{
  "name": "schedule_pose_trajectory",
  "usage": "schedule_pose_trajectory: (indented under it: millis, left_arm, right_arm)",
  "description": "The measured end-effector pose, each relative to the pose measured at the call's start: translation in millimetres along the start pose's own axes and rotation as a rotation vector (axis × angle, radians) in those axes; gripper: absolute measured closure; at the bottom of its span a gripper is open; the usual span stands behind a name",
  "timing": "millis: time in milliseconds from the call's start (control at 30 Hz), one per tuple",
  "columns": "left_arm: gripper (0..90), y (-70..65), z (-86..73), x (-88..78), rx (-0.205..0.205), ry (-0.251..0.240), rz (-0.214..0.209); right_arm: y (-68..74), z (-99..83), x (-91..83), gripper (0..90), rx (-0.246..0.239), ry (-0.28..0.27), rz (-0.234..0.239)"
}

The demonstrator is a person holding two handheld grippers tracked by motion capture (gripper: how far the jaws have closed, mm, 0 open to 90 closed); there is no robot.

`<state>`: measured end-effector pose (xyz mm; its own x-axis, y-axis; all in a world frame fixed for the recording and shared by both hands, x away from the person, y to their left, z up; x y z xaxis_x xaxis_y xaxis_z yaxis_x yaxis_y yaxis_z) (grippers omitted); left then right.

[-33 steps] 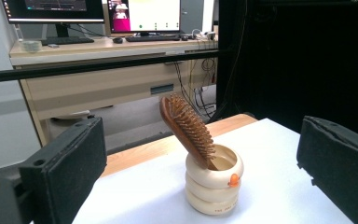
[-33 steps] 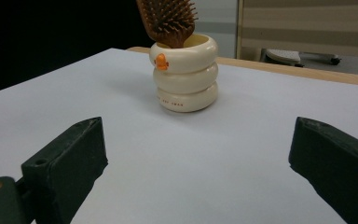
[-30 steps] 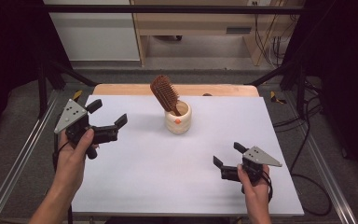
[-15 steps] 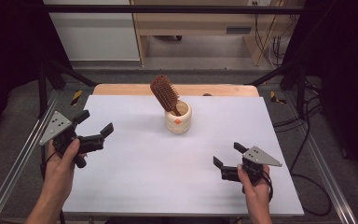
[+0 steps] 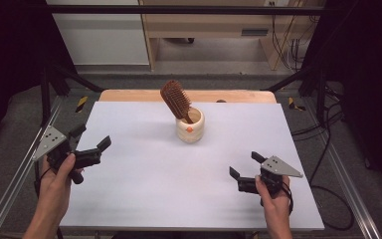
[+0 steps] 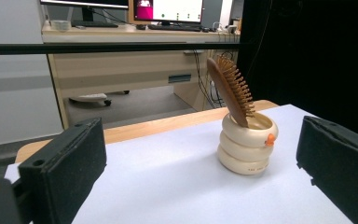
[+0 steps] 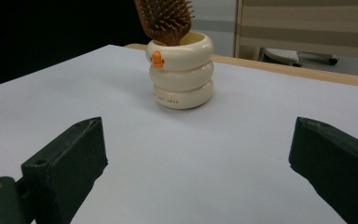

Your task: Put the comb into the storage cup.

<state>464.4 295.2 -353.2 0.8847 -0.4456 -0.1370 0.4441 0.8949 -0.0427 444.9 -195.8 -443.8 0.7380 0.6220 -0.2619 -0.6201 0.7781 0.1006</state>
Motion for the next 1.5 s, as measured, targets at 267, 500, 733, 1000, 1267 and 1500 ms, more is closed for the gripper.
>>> schedule_pose_trajectory:
  millis: [267,500,733,1000,1267,1500]
  left_arm:
    - [1.7,8.1,-11.2,-4.7,-0.01,0.007,0.011]
    - [1.8,14.8,-20.8,-11.0,-0.018,0.0,0.013]
    - [1.8,15.9,-32.1,-12.1,-0.03,0.016,0.009]
    - [1.9,14.8,-44.2,-11.6,-0.028,0.043,0.002]
    - [1.9,11.9,-57.2,-12.9,-0.04,0.07,-0.01]
    - [2.0,10.5,-62.8,-16.0,-0.043,0.076,-0.013]
  right_arm:
    - [0.4,-0.6,0.0,4.0,-0.014,0.0,-0.002]
    - [-0.5,-1.2,-0.8,3.9,-0.012,-0.008,-0.003]
    - [-1.3,-1.1,-3.4,3.5,-0.015,-0.021,-0.016]
    - [-2.8,-1.6,-4.4,3.5,-0.021,-0.031,-0.026]
    - [-2.8,-4.0,-7.8,3.4,-0.048,-0.022,-0.03]
    - [-7.6,-5.9,-16.3,3.2,-0.044,-0.025,-0.046]
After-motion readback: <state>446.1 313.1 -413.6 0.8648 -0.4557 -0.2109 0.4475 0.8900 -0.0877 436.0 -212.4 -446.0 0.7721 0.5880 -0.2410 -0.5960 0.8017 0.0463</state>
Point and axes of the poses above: each handheld gripper's, and its own axes: x roughly forward along the jaws, z roughly out of its top, y roughly to its left, the point moved 3 cm from there along x, roughly forward along the jaws, and after that the axes turned 4 degrees about z, right-handed, at the moved point
